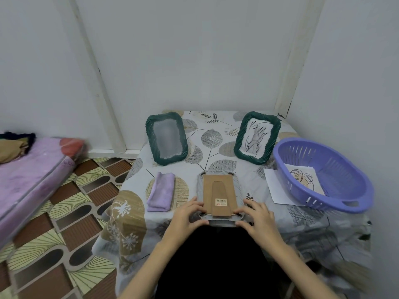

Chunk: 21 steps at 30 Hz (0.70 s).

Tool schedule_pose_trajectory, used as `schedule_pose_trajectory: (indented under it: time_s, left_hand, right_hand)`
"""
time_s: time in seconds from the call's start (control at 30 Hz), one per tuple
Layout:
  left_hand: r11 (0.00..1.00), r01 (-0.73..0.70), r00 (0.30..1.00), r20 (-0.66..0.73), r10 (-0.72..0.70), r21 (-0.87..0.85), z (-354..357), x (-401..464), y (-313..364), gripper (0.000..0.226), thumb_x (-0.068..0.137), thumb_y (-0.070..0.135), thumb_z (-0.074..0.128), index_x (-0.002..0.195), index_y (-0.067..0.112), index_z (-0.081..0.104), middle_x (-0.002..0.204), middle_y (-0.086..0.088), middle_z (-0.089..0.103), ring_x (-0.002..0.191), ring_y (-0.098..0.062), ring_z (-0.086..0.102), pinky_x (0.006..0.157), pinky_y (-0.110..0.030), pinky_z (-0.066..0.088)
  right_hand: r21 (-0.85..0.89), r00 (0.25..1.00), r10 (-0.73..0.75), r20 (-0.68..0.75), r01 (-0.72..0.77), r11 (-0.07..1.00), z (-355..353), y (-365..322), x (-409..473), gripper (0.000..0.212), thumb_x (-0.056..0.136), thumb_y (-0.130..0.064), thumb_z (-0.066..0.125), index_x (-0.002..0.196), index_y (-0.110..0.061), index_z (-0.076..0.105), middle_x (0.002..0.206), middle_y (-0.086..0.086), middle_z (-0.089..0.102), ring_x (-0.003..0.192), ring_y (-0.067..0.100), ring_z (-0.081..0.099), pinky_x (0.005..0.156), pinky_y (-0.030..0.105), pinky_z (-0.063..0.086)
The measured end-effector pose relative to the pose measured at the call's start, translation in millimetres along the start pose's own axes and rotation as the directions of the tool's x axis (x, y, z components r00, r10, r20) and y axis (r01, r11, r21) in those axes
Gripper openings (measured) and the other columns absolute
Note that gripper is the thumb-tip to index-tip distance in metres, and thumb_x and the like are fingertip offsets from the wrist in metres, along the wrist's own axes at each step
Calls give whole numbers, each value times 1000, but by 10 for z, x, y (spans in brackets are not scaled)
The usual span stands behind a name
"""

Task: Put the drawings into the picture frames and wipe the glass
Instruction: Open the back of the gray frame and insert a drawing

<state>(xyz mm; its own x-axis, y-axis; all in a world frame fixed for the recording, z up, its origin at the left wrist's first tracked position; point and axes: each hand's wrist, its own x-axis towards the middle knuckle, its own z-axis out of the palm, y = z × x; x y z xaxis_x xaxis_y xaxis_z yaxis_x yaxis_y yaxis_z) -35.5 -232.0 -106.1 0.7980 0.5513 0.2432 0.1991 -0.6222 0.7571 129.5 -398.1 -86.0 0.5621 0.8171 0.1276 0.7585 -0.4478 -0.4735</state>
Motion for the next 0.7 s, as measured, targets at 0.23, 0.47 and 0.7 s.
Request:
schedule_pose_trajectory:
  time_s: [0.23,0.47,0.7]
  left_hand:
    - [999,23,1000,-8,-24,-37,142,33,87,26,74,24,75,96,10,70,123,10,53,132,-5,32,107,-12,21]
    - [995,51,997,65,-46,-80,356,192,268,22,77,23,72,95,12,69,129,0,55,133,-7,30,109,-15,20]
    - [999,40,991,127,-37,-17,418,321,407,58,73,31,75,122,11,53,131,3,46,129,-11,39,104,-9,23]
  right_hand:
    - [44,1000,16,-4,-16,999,3,138,-27,8,81,-38,62,88,-35,64,139,-9,44,127,12,34,91,29,20]
    - [24,994,109,-14,-109,994,-181,302,-32,13,80,-37,67,91,-38,60,140,-8,44,127,16,35,98,37,26]
    - [28,984,174,43,-175,984,-256,266,12,102,35,-91,34,124,-44,46,146,-8,31,133,15,23,104,39,24]
